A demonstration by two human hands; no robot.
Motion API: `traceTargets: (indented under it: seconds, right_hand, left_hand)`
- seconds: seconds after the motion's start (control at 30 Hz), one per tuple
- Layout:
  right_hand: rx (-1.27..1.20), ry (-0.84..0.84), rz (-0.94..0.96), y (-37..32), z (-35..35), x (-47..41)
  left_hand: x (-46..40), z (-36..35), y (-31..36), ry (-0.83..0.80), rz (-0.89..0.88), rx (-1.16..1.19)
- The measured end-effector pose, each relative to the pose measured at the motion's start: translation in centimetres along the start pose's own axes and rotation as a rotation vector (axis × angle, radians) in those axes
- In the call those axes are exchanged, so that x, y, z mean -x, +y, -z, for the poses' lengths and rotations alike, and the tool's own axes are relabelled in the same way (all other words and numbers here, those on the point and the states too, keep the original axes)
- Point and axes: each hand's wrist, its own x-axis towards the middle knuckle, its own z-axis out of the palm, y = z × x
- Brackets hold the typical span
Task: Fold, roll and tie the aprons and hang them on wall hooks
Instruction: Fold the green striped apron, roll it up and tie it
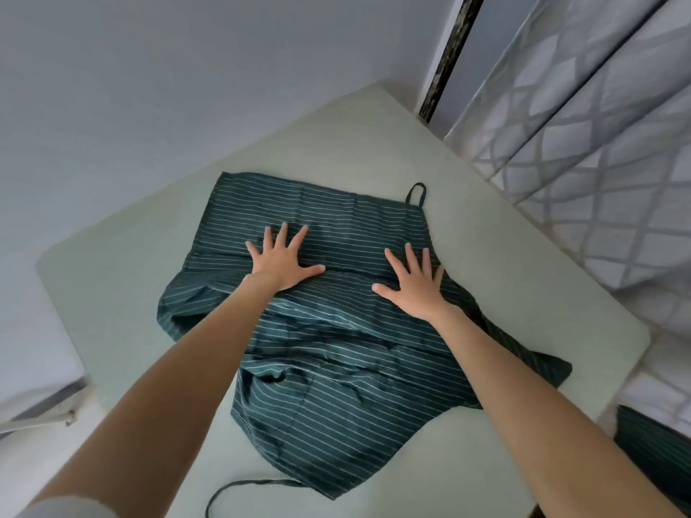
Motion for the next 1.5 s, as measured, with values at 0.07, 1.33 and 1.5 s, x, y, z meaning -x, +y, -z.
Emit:
traceTargets:
  seconds: [0.07, 1.33, 1.5]
  right_hand:
    - [0.018, -0.014, -0.007, 0.3, -0.6, -1.6]
    - [-0.017, 0.274, 0.439, -1.6, -15.6, 19.9]
    - [-0.058, 0.255, 0.26, 4.1, -14.4, 22.1]
  left_hand:
    - [-1.6, -0.3, -0.4, -0.003, -0.007, 0.0]
    - [21.4, -12.2, -4.6, 0.276, -0.221, 0.358]
    - [22.3, -13.1, -3.9, 0.155, -0.457, 0.036]
